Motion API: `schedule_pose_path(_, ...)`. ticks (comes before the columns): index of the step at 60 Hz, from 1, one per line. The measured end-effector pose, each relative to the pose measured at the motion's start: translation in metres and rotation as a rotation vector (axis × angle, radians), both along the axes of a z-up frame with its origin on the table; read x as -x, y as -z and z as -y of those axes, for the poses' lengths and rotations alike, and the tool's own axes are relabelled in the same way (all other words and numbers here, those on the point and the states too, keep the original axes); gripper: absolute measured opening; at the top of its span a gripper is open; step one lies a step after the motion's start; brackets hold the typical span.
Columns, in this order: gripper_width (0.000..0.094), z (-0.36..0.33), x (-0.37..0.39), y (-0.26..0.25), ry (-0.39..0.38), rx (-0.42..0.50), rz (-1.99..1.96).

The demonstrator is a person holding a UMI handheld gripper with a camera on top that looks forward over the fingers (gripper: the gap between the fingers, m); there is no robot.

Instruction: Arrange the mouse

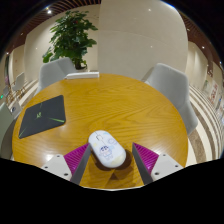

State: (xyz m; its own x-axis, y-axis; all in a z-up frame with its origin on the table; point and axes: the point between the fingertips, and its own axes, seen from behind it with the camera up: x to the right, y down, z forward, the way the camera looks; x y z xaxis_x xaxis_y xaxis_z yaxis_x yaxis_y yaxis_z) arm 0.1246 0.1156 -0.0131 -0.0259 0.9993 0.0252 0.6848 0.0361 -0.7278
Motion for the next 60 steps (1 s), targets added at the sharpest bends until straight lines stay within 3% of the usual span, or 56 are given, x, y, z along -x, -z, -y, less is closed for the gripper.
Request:
schedule_pose_path(10, 0.0847, -0.004, 0.024, 0.004, 0.025, 0.034, 0.022)
schedule_pose_path(17, 0.0478, -0.007, 0.031, 0.005, 0.032, 0.022, 0.037)
schedule_pose_path(22, 0.0471, -0.011, 0.030, 0.004, 0.037, 0.003, 0.054)
schedule_pose_path(26, 0.0393, -0.009, 0.031, 0.004, 0.052, -0.003, 0.060)
schedule_pose_path(35, 0.0351, -0.008, 0.038, -0.016, 0.107, 0.024, 0.079)
schedule_pose_path(49, 0.0352, 0.094, 0.094, -0.109, 0.023, 0.109, -0.039)
schedule_pose_path(55, 0.0350, 0.163, 0.111, -0.117, -0.008, 0.164, -0.046)
schedule_pose_path(60, 0.0352, 0.213, 0.122, -0.107, -0.033, 0.147, -0.051)
